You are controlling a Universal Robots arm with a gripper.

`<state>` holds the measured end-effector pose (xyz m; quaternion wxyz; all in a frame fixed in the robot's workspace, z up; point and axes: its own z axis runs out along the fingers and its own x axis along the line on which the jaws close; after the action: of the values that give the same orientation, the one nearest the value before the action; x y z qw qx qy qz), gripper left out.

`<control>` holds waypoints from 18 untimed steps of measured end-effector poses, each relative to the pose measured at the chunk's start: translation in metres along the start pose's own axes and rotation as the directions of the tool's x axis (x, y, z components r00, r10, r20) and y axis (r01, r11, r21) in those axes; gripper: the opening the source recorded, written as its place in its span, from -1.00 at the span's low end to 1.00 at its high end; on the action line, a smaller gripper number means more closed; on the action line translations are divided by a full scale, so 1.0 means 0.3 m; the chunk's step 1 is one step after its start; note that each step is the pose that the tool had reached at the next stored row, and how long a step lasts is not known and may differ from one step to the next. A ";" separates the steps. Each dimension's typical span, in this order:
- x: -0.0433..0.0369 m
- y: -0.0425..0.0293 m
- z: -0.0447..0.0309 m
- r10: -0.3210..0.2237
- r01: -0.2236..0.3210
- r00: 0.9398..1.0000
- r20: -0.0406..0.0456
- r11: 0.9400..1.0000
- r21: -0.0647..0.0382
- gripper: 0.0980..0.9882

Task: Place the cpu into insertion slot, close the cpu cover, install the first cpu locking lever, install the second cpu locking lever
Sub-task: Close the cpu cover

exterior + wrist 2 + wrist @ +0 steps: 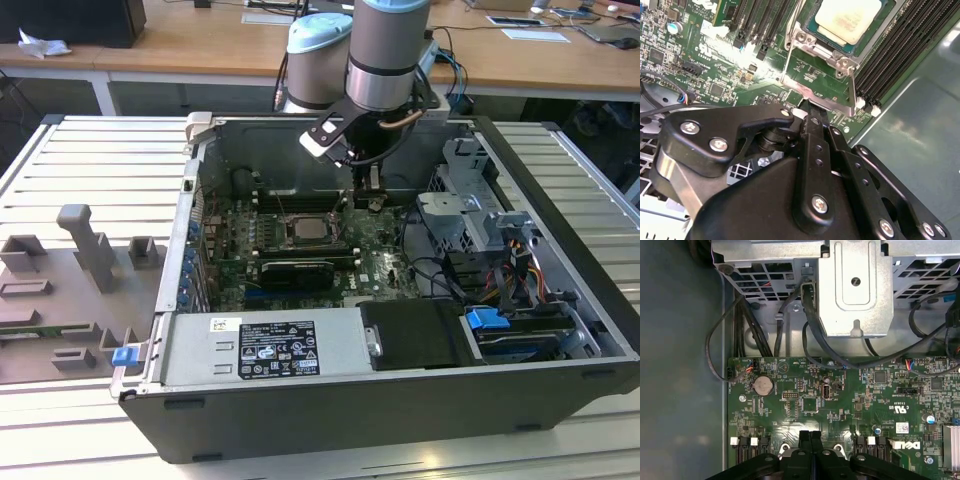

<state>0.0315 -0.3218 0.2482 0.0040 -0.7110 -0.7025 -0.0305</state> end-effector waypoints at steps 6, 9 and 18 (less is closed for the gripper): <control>0.000 -0.013 0.000 0.000 0.000 1.000 0.000 1.000 0.000 -0.98; 0.000 -0.018 -0.001 0.000 0.000 1.000 0.000 1.000 0.000 -0.98; 0.000 -0.039 -0.001 0.000 0.000 1.000 0.000 1.000 0.000 -0.98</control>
<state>0.0199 -0.3218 0.2482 0.0040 -0.7110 -0.7026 -0.0305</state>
